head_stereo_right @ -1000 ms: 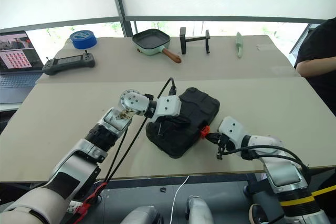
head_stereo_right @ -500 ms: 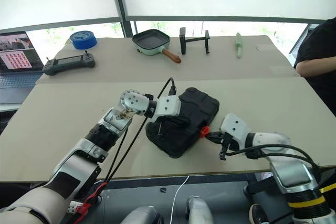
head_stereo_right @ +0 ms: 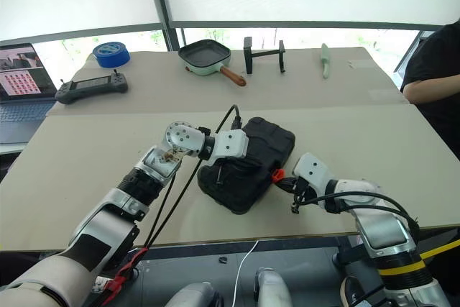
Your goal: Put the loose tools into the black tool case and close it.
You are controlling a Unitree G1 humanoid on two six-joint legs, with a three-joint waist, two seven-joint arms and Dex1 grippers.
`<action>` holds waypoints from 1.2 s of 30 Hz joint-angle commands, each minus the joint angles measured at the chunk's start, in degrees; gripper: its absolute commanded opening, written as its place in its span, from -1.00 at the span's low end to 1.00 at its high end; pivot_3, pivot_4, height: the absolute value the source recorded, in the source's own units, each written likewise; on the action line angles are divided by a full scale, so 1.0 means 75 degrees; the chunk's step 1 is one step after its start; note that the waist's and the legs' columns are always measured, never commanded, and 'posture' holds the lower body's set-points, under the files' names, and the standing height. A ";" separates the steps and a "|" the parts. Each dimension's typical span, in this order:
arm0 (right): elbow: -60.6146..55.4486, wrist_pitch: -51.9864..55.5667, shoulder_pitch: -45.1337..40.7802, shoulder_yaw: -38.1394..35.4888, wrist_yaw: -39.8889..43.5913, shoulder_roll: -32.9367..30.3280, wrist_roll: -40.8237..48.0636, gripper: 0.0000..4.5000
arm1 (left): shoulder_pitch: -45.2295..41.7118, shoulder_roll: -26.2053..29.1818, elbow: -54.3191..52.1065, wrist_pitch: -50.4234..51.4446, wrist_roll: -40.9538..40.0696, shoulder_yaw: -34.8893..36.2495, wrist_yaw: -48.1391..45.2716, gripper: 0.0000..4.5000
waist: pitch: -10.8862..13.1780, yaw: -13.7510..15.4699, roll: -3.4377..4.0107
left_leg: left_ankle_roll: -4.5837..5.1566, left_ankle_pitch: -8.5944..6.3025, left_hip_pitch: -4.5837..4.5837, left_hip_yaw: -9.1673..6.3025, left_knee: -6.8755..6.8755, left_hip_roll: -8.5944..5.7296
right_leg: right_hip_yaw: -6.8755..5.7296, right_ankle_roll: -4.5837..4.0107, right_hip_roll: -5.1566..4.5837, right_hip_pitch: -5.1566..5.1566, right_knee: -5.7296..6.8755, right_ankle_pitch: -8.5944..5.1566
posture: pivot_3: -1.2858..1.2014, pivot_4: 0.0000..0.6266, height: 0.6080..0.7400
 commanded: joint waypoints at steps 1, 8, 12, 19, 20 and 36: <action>-0.0701 -0.0164 -0.0465 -0.0385 0.0050 -0.0171 0.0264 -1.00 | 0.0246 -0.0036 0.0364 -0.0119 0.0382 -0.0299 0.0058 -0.97 | 0.0000 -0.0007 0.0000 | 0.0000 0.0000 0.0001 0.0000 -0.0001 0.0000 | 0.0000 0.0000 0.0000 0.0000 0.0000 0.0000 | 0.03 -0.52 1.00; -0.0449 -0.0123 -0.0590 -0.0278 0.0098 -0.0178 0.0268 -1.00 | 0.0260 0.0001 0.0678 -0.0318 0.0507 -0.0307 0.0114 -0.97 | -0.0010 0.0016 0.0015 | 0.0000 0.0000 0.0008 0.0001 -0.0003 0.0001 | 0.0000 0.0001 -0.0001 0.0008 -0.0002 0.0000 | 0.03 -0.52 1.00; -0.0365 -0.0051 -0.0414 -0.0434 0.0167 -0.0408 0.0277 -1.00 | 0.0210 0.0087 0.0718 -0.0275 0.0497 -0.0191 0.0123 -0.97 | -0.0012 0.0035 0.0015 | 0.0001 0.0000 0.0009 -0.0003 -0.0003 0.0001 | -0.0003 0.0001 -0.0001 0.0014 -0.0010 -0.0001 | 0.03 -0.52 1.00; -0.0054 0.0046 -0.0183 -0.0664 0.0407 -0.0891 0.0372 -1.00 | 0.0193 0.0197 0.0766 -0.0267 0.0513 -0.0082 0.0142 -0.97 | -0.0013 0.0018 0.0018 | 0.0001 0.0000 0.0011 -0.0001 -0.0004 0.0002 | -0.0001 0.0001 -0.0001 0.0014 -0.0008 0.0000 | 0.03 -0.52 1.00; 0.0139 -0.0071 -0.0197 -0.0527 0.0362 -0.0847 0.0233 -1.00 | 0.0197 0.0211 0.0789 -0.0283 0.0532 -0.0083 0.0160 -0.97 | -0.0014 0.0018 0.0019 | 0.0001 0.0000 0.0012 0.0000 -0.0004 0.0003 | -0.0001 0.0001 0.0000 0.0014 -0.0008 -0.0001 | 0.03 -0.52 1.00; 0.0146 0.0033 -0.1501 0.0193 0.0012 0.0192 -0.0011 -1.00 | 0.0167 0.0181 0.0974 -0.0301 0.0523 -0.0080 0.0226 -0.97 | -0.0019 -0.0074 0.0027 | -0.0004 0.0002 0.0020 0.0004 -0.0007 0.0006 | 0.0003 0.0002 0.0000 0.0013 0.0012 -0.0001 | 0.03 -0.52 1.00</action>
